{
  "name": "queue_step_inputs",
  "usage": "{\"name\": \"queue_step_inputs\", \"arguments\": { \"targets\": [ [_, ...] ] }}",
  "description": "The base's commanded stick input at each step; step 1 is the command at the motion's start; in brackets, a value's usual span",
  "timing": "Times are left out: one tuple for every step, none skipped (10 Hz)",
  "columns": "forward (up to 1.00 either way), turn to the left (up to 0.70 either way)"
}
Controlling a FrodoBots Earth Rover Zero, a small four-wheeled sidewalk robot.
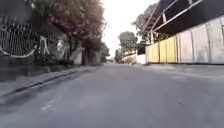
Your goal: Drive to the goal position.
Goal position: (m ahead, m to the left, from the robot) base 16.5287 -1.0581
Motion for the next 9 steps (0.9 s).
{"name": "queue_step_inputs", "arguments": {
  "targets": [
    [1.00, 0.00],
    [1.00, 0.00],
    [1.00, 0.00],
    [1.00, 0.00],
    [1.00, 0.00],
    [1.00, 0.00],
    [1.00, 0.00],
    [1.00, 0.00],
    [1.00, 0.00]
  ]
}}
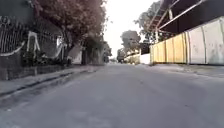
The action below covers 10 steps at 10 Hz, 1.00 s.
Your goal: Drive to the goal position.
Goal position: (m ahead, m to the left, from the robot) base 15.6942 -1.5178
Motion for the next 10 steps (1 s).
{"name": "queue_step_inputs", "arguments": {
  "targets": [
    [1.00, 0.00],
    [1.00, 0.00],
    [1.00, 0.00],
    [1.00, 0.00],
    [1.00, 0.00],
    [1.00, 0.00],
    [1.00, 0.00],
    [1.00, 0.00],
    [1.00, 0.00],
    [1.00, 0.00]
  ]
}}
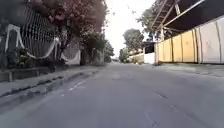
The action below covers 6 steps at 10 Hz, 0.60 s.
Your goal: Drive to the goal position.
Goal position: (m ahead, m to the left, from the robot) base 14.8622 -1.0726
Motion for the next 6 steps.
{"name": "queue_step_inputs", "arguments": {
  "targets": [
    [1.00, 0.00],
    [1.00, 0.00],
    [1.00, 0.00],
    [1.00, 0.00],
    [1.00, 0.00],
    [1.00, 0.00]
  ]
}}
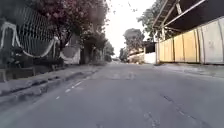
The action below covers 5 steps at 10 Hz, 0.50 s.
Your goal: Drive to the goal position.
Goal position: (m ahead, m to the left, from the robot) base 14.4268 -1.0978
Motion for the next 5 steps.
{"name": "queue_step_inputs", "arguments": {
  "targets": [
    [1.00, 0.00],
    [1.00, 0.00],
    [1.00, 0.00],
    [1.00, 0.00],
    [1.00, 0.00]
  ]
}}
